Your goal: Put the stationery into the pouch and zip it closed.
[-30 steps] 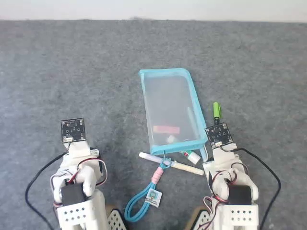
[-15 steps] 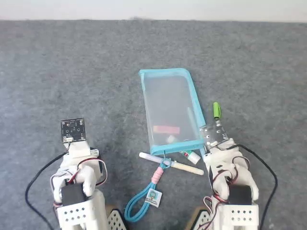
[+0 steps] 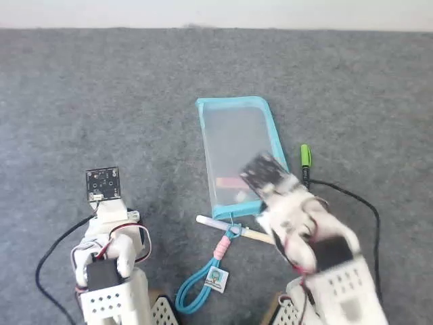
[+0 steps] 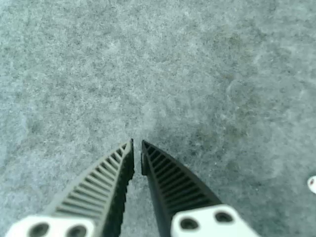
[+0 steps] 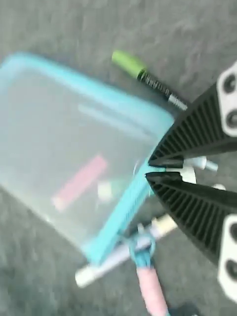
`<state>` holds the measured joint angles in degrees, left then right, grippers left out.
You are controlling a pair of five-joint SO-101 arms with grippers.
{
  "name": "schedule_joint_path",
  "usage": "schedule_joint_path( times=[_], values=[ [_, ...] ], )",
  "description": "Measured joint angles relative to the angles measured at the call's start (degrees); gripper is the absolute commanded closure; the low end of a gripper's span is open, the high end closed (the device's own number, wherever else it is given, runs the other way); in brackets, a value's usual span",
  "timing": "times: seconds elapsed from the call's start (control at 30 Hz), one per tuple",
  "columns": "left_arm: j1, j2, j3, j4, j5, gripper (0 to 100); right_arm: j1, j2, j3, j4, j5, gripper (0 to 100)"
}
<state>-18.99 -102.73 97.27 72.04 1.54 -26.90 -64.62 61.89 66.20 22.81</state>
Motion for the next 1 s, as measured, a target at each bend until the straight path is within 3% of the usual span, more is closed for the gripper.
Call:
schedule_joint_path(
  times=[0.2, 0.37, 0.7, 1.0],
  values=[
    [0.00, 0.00, 0.00, 0.00, 0.00, 97, -5.63, 21.19, -7.21, -0.97, -0.79, 84.0],
    [0.00, 0.00, 0.00, 0.00, 0.00, 97, -8.18, 24.35, -7.38, -1.58, -0.70, 83.8],
    [0.00, 0.00, 0.00, 0.00, 0.00, 97, -8.26, 34.11, -7.91, -8.18, -0.70, 83.7],
    [0.00, 0.00, 0.00, 0.00, 0.00, 97, -3.34, 46.51, -19.08, -8.44, -0.70, 83.7]
  ],
)
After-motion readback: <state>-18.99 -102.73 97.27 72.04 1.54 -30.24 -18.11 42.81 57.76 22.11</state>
